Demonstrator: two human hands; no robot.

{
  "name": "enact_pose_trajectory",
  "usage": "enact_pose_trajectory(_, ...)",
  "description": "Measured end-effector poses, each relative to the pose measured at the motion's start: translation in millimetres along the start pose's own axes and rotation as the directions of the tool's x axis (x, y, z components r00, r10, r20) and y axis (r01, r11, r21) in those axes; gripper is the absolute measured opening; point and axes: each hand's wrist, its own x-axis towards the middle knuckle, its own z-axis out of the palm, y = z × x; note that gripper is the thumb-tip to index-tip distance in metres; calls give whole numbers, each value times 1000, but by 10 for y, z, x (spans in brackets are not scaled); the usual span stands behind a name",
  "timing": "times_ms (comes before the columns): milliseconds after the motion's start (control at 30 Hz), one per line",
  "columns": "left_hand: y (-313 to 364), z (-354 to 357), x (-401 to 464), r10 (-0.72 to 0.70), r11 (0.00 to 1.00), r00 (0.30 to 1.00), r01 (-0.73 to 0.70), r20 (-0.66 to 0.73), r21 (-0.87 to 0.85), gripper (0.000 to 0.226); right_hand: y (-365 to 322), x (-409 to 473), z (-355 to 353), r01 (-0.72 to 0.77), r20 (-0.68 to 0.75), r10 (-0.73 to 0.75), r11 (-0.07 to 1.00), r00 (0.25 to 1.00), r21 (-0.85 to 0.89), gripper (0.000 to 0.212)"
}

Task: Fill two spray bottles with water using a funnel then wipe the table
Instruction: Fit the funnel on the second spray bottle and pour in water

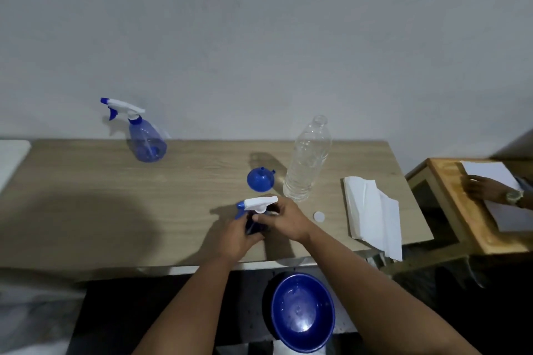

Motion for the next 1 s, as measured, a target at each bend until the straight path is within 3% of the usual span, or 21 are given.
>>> enact_pose_trajectory(100, -38, 36, 56, -9, 1000, 1000, 9, -15, 15, 47, 3, -15, 126, -18, -155, 19, 1000, 988, 10, 48)
enact_pose_trajectory(167, -66, 62, 67, -33, 999, 999, 33, -5, 25, 50, 56, -18, 215, -22, -209, 24, 1000, 978, 13, 36)
enact_pose_trajectory(233, -114, 95, 89, -37, 998, 999, 38, -16, 46, 48, 48, -37, 240, -39, -187, 44, 999, 981, 29, 28)
enact_pose_trajectory(367, -175, 152, 155, -64, 998, 998, 64, -25, -2, 42, 13, -67, 244, -35, -205, 53, 995, 977, 88, 41)
enact_pose_trajectory(467, -187, 185, 156, -89, 996, 996, 89, -15, -22, 36, 28, -54, 269, -43, -189, 55, 997, 980, 63, 29)
enact_pose_trajectory(633, -247, 185, 168, -90, 995, 994, 88, -55, -46, 26, 5, -90, 284, -35, -181, 43, 998, 983, 49, 42)
enact_pose_trajectory(733, -267, 164, 172, -104, 994, 993, 101, -50, -42, 23, 3, -70, 315, -27, -216, 33, 999, 976, 32, 30)
enact_pose_trajectory(900, -295, 163, 176, -82, 994, 996, 80, -40, -68, 27, -41, -102, 328, -27, -184, 38, 998, 982, 62, 38)
enact_pose_trajectory(1000, -315, 164, 181, -87, 995, 995, 85, -51, -48, 27, -61, -103, 358, 18, -226, -11, 1000, 974, 26, 24)
